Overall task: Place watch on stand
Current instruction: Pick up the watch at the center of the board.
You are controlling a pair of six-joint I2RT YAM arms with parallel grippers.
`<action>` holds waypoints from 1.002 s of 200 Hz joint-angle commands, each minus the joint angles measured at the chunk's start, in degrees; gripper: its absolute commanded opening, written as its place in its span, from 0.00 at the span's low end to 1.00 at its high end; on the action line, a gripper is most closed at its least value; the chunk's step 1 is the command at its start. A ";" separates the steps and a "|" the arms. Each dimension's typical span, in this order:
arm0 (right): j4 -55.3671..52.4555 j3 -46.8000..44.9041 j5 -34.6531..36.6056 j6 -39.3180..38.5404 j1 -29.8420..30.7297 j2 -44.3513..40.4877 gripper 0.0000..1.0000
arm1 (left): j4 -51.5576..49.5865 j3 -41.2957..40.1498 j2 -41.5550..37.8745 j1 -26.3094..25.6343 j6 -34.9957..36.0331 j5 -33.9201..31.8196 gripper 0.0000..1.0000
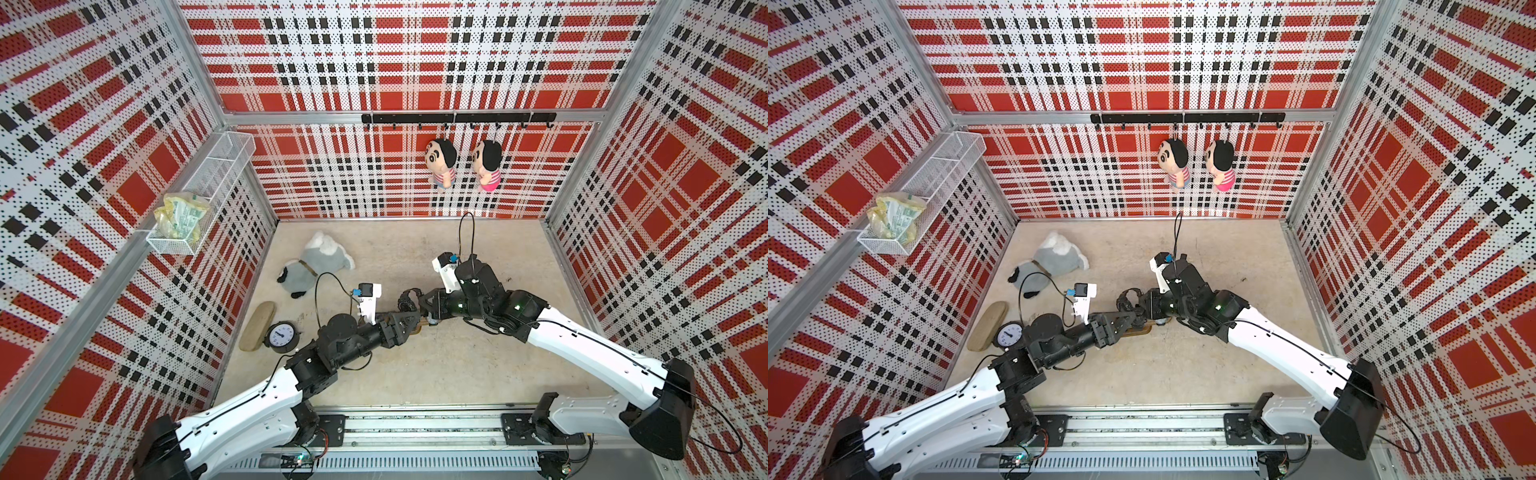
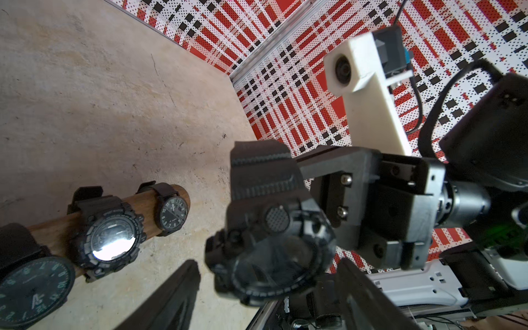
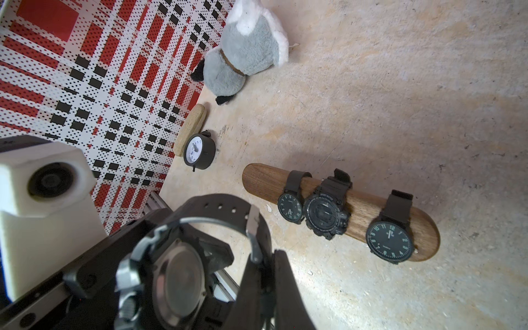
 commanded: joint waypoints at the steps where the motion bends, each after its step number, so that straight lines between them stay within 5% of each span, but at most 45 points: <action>1: 0.05 2.06 -0.12 -1.05 0.76 -0.58 0.00 | -0.12 1.67 -0.04 -0.30 1.11 -0.03 0.76; 200: -2.98 4.21 2.44 -2.90 3.31 2.14 0.00 | -3.95 1.98 -3.41 2.96 0.68 -1.28 0.56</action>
